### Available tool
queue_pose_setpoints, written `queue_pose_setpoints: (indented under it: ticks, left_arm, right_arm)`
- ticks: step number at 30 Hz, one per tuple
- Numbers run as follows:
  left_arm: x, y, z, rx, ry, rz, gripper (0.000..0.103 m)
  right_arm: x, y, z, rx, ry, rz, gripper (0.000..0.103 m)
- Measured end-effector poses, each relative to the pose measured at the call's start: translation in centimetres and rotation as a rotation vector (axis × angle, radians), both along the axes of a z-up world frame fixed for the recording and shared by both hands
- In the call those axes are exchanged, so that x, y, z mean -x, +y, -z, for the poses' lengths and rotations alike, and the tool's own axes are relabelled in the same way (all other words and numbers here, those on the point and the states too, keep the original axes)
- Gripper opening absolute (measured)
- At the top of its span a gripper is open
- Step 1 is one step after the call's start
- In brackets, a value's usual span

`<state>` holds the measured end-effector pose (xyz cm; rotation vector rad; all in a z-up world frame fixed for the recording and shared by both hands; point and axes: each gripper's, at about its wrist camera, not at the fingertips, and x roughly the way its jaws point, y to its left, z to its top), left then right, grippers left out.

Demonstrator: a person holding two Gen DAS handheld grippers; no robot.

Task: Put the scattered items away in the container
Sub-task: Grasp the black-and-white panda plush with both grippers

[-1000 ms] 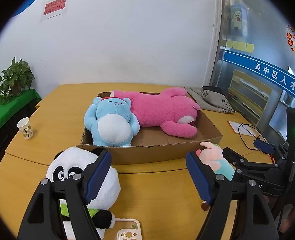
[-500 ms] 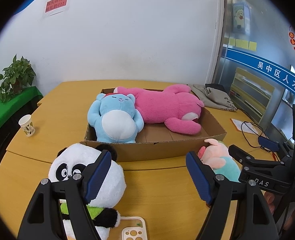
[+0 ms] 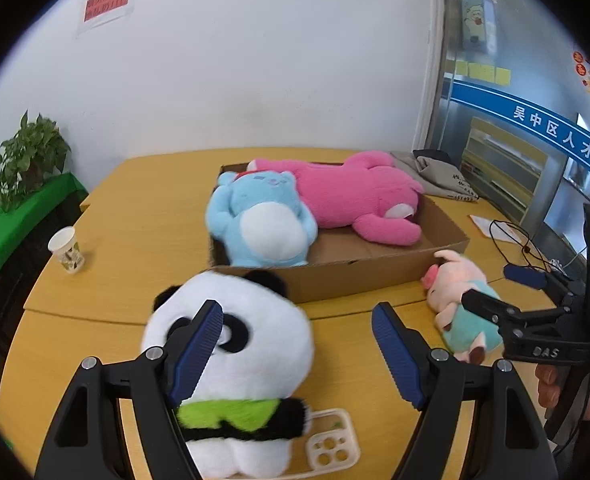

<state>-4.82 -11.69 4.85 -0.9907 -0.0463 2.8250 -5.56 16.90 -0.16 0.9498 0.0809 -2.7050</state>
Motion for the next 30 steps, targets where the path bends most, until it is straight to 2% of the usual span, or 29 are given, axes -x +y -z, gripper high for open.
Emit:
queue_pose_setpoints:
  ticks: [6, 10, 13, 15, 20, 23, 25, 27, 30]
  left_arm:
    - [1.6, -5.5, 1.8, -0.039, -0.068, -0.019, 0.077]
    - [3.6, -8.5, 3.4, -0.082, -0.115, 0.011, 0.077]
    - [5.3, -10.2, 5.0, -0.126, -0.163, 0.028, 0.077]
    - [6.4, -11.1, 6.5, -0.165, -0.198, 0.048, 0.077]
    - [7.6, -13.7, 8.7, -0.382, -0.233, 0.117, 0.083]
    - [8.3, -14.2, 10.4, -0.491, -0.278, 0.166, 0.089]
    - [8.6, -14.0, 11.0, -0.513, -0.288, 0.179, 0.089]
    - [8.7, -14.2, 11.5, -0.544, -0.287, 0.176, 0.089]
    - [8.7, -13.9, 11.9, -0.555, -0.281, 0.196, 0.089]
  right_arm:
    - [-0.2, -4.9, 2.4, 0.188, -0.117, -0.247, 0.103]
    - [-0.4, -8.4, 4.0, 0.272, -0.187, -0.375, 0.103]
    - [-0.8, -11.0, 4.9, 0.295, -0.217, -0.451, 0.103]
    - [-0.7, -12.5, 5.4, 0.288, -0.212, -0.458, 0.103]
    - [1.7, -14.6, 6.7, 0.339, -0.243, -0.435, 0.103]
    - [3.8, -16.0, 8.2, 0.308, -0.292, -0.423, 0.103]
    - [4.3, -17.4, 9.6, 0.251, -0.325, -0.452, 0.103]
    - [4.2, -18.3, 10.5, 0.216, -0.314, -0.47, 0.103]
    - [4.5, -18.4, 10.8, 0.225, -0.308, -0.465, 0.102]
